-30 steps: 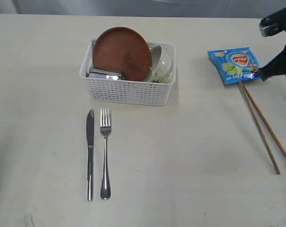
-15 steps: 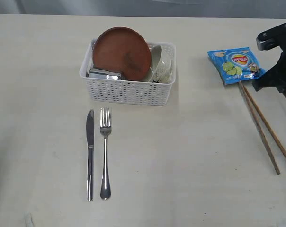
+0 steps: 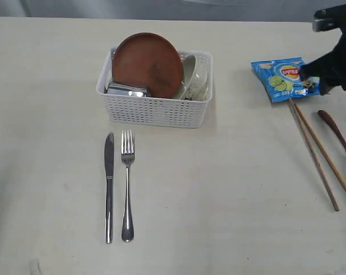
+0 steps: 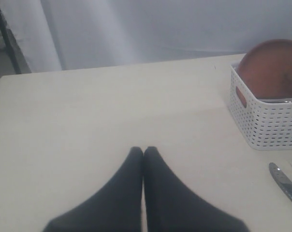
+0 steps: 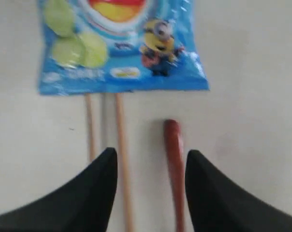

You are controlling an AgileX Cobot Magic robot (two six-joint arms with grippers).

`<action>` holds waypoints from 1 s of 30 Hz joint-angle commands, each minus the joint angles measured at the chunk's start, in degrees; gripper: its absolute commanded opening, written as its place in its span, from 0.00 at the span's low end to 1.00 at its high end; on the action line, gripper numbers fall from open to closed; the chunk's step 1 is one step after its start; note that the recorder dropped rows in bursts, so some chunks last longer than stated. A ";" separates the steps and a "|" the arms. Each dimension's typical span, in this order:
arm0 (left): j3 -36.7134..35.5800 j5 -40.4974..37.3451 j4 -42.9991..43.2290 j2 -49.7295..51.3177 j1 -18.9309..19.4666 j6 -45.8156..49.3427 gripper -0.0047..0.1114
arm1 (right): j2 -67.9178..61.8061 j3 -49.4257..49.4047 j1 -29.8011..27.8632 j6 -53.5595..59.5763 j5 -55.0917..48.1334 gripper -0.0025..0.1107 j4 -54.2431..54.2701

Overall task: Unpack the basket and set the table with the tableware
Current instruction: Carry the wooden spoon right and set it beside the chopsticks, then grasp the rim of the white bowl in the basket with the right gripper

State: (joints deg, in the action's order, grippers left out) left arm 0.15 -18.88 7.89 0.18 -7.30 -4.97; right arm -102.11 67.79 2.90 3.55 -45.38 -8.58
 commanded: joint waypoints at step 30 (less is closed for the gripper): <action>-0.15 0.60 0.02 -0.18 -0.24 0.09 0.04 | -23.33 44.13 29.49 -25.19 -24.58 0.50 3.75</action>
State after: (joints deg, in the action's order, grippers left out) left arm 0.15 -18.88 7.89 0.18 -7.30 -4.97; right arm -125.46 111.20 32.40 -20.66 -69.44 -3.98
